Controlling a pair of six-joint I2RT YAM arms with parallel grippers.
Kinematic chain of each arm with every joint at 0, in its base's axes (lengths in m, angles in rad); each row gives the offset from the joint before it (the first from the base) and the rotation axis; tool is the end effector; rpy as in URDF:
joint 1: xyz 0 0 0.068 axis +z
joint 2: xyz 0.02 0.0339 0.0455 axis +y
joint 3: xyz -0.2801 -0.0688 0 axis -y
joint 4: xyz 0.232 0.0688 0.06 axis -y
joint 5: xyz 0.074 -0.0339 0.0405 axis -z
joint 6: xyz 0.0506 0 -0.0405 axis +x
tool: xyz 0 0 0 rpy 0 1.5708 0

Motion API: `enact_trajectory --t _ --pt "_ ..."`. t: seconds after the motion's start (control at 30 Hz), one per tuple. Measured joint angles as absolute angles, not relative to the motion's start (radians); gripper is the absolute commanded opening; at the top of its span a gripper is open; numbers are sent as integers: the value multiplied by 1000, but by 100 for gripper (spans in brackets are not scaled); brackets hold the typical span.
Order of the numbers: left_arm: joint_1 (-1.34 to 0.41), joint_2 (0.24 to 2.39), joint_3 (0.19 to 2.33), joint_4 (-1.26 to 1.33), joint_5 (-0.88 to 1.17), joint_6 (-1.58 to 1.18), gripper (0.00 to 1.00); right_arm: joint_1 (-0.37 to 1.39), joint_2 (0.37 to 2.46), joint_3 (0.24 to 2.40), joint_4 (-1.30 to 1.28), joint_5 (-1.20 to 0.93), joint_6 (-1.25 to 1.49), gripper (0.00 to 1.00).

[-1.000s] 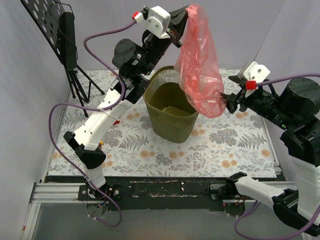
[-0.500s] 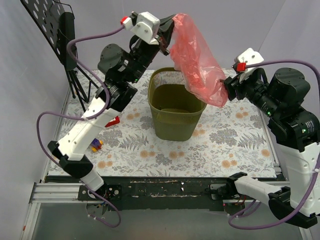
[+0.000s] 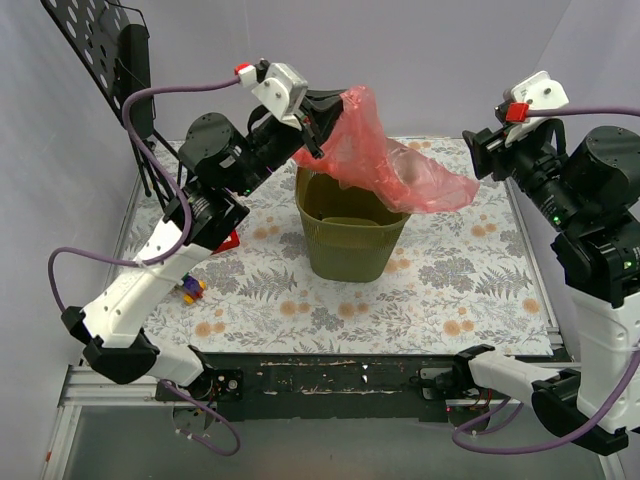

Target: Put the trash bags into the trash bin

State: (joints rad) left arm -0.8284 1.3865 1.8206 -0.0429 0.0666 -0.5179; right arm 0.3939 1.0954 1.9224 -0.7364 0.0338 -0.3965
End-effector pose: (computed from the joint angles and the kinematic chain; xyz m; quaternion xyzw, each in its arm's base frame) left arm 0.1794 -0.2005 0.5883 0.1133 0.5449 -0.5323 0.6379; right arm 0.1196 0.0478 0.5852 -0.2481 0.6271 -0.0124 0.7383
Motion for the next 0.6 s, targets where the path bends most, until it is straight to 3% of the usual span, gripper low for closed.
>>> enact_trajectory --t 0.27,0.6 --pt "-828 1433 1823 -86 98 -559 0 386 1058 1947 -814 -145 -453 72" --pt "-829 1435 1850 -105 96 -553 0 386 836 1582 -986 -199 -712 75"
